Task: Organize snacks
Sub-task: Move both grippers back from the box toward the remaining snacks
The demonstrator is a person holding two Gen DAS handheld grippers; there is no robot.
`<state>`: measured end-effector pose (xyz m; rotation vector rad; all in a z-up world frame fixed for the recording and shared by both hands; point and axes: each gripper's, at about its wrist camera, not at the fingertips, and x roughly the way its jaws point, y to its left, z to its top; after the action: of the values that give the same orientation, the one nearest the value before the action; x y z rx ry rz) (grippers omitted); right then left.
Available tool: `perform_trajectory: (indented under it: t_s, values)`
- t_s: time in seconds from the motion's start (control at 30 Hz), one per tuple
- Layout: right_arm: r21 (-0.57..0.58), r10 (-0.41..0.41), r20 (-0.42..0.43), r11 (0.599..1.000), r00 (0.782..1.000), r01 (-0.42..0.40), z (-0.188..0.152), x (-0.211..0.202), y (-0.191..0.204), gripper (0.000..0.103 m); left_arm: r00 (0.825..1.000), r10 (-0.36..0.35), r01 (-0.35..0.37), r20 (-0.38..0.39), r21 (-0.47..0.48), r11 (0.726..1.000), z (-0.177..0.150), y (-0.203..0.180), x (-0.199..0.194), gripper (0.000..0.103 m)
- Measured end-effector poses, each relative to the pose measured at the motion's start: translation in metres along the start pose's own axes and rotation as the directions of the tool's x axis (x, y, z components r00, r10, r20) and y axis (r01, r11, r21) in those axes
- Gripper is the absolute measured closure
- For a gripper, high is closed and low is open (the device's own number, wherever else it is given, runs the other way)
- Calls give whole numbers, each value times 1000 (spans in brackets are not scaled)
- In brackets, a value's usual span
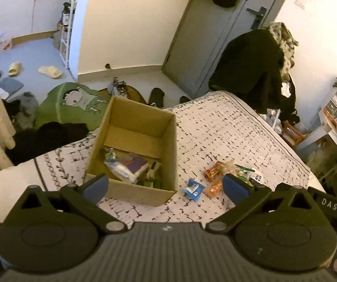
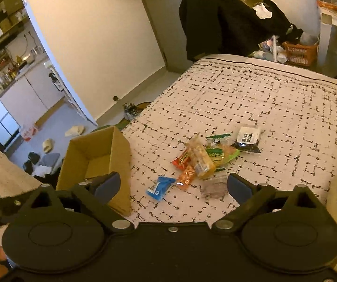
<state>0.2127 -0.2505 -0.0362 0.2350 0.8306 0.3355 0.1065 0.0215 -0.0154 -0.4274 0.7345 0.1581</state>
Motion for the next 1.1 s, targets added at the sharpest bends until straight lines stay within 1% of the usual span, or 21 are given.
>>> perform_trajectory:
  t_s: [0.13,0.23,0.27,0.33,0.47,0.5,0.57,0.6,0.63,0.67,0.7,0.73,0.77,0.93,0.97,1.1]
  values:
    - [-5,-9,-12,1000,1000,9,0,5,-3,8,999,-30,30,-20,-21,999,-4,-5,14,3]
    - [15,10,-42,1000,999,-9,0,12,-10,9,999,-43,43,-14,-6,999,-6,-15,21,3]
    - [19,16,-46,1000,999,-15,0,14,-12,12,999,-47,47,-13,0,999,-6,-18,23,4]
    - [26,8,-49,1000,999,-7,1,18,-18,12,998,-57,57,-17,7,998,-6,-25,29,4]
    - [72,-14,-42,997,999,17,3,25,-34,12,996,-85,85,-22,16,996,-7,-36,40,10]
    - [90,-17,-45,996,999,21,3,27,-39,16,996,-90,91,-21,16,996,-7,-39,43,12]
    - [108,-36,-48,993,998,41,2,32,-48,23,994,-113,113,-9,5,994,-8,-42,47,24]
    - [111,-51,-55,992,997,57,1,36,-52,25,992,-123,123,-4,-2,992,-8,-43,49,26]
    - [114,-56,-62,991,997,63,1,39,-55,27,991,-132,132,3,-7,991,-8,-45,52,33]
    - [121,-55,-68,991,996,63,0,42,-58,30,990,-141,141,11,-10,990,-9,-47,55,42]
    - [129,-50,-73,990,996,60,-1,44,-61,32,988,-154,155,19,-10,988,-10,-49,59,45]
    - [139,-44,-75,989,996,54,-2,46,-65,32,986,-168,168,21,-6,986,-12,-52,63,51]
    - [150,-36,-75,988,997,47,-2,47,-68,33,984,-179,179,18,-1,984,-14,-56,68,55]
    - [217,-11,-69,976,998,26,-2,51,-84,38,981,-192,192,-15,20,981,-27,-72,93,61]
    - [219,-3,-75,975,997,20,-2,53,-86,39,982,-187,187,-21,22,982,-30,-74,98,61]
    - [222,14,-123,975,992,14,-7,68,-93,39,986,-156,157,-63,16,987,-41,-80,123,62]
